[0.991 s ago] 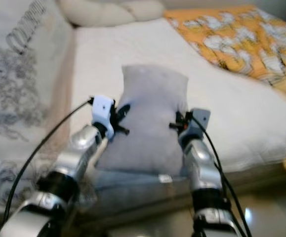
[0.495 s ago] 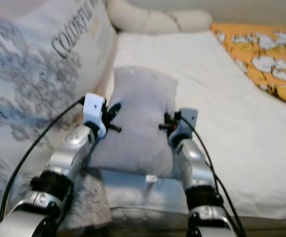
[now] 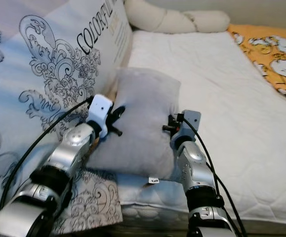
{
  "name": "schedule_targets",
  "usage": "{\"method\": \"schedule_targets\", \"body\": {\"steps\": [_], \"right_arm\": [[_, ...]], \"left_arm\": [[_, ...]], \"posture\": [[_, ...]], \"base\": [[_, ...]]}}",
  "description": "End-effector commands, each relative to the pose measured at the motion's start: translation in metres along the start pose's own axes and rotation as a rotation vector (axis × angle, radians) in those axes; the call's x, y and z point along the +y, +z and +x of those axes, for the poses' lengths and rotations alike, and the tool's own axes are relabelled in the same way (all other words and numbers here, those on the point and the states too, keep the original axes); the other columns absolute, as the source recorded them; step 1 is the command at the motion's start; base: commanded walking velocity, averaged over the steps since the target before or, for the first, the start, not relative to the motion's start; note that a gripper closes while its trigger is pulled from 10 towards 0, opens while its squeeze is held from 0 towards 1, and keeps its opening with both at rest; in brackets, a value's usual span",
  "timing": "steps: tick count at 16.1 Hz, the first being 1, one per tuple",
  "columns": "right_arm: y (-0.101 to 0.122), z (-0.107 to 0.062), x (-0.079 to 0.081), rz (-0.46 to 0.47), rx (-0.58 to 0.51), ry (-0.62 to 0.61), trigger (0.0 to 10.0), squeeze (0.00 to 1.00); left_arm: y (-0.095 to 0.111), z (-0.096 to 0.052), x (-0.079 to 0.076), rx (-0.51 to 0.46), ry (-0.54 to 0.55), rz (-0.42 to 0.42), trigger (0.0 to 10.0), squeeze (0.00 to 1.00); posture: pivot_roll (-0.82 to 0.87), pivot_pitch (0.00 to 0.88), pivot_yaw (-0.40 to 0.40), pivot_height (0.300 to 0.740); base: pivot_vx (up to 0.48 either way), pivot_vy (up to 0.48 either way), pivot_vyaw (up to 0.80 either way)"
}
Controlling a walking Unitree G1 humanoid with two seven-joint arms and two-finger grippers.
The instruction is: Clean up the room
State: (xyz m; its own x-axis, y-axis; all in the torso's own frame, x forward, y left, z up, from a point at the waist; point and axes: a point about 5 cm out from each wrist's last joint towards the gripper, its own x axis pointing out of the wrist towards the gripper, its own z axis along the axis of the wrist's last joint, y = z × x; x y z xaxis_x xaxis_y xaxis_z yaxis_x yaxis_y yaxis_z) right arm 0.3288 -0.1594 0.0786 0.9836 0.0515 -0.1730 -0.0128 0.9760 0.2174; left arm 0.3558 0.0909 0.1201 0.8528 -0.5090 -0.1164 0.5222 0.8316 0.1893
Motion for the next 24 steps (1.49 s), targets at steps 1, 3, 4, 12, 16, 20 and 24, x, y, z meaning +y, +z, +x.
{"method": "schedule_targets", "body": {"steps": [1,3,4,12,16,20,24], "right_arm": [[0.003,-0.003,-0.014,-0.051,-0.036,-0.06,10.0,1.0],[0.005,-0.007,-0.017,-0.028,-0.083,-0.023,10.0,1.0],[0.007,-0.009,-0.017,0.014,-0.089,0.026,10.0,1.0],[0.025,-0.035,-0.005,-0.094,-0.091,0.578,10.0,1.0],[0.037,-0.044,-0.01,-0.079,-0.125,0.661,10.0,1.0],[0.033,-0.049,-0.001,-0.073,-0.115,0.703,10.0,1.0],[0.033,-0.053,0.008,-0.034,-0.127,0.767,10.0,1.0]], "left_arm": [[0.015,0.002,0.013,-0.045,0.028,0.06,10.0,0.0],[0.027,0.008,0.023,-0.052,0.049,0.13,10.0,0.0],[0.032,0.009,0.027,-0.046,0.052,0.154,10.0,0.0],[0.036,0.002,0.044,0.111,0.174,0.249,10.0,0.0],[0.044,-0.005,0.056,0.159,0.304,0.295,10.0,0.0],[0.043,-0.007,0.052,0.186,0.293,0.465,10.0,0.0],[0.036,-0.012,0.056,0.229,0.262,0.574,10.0,1.0]], "posture": [[-0.06,0.0,0.03,0.74],[-0.07,0.0,0.042,0.74],[-0.08,0.0,0.049,0.74],[-0.08,0.0,0.044,0.74],[-0.09,0.0,0.046,0.74],[-0.09,0.0,0.035,0.74],[-0.08,0.0,0.031,0.74]], "base": [[0.0,0.0,0.0],[0.0,0.0,0.0],[0.0,0.0,0.0],[0.0,0.0,0.0],[0.0,0.0,0.0],[0.0,0.0,0.0],[0.0,0.0,0.0]]}}
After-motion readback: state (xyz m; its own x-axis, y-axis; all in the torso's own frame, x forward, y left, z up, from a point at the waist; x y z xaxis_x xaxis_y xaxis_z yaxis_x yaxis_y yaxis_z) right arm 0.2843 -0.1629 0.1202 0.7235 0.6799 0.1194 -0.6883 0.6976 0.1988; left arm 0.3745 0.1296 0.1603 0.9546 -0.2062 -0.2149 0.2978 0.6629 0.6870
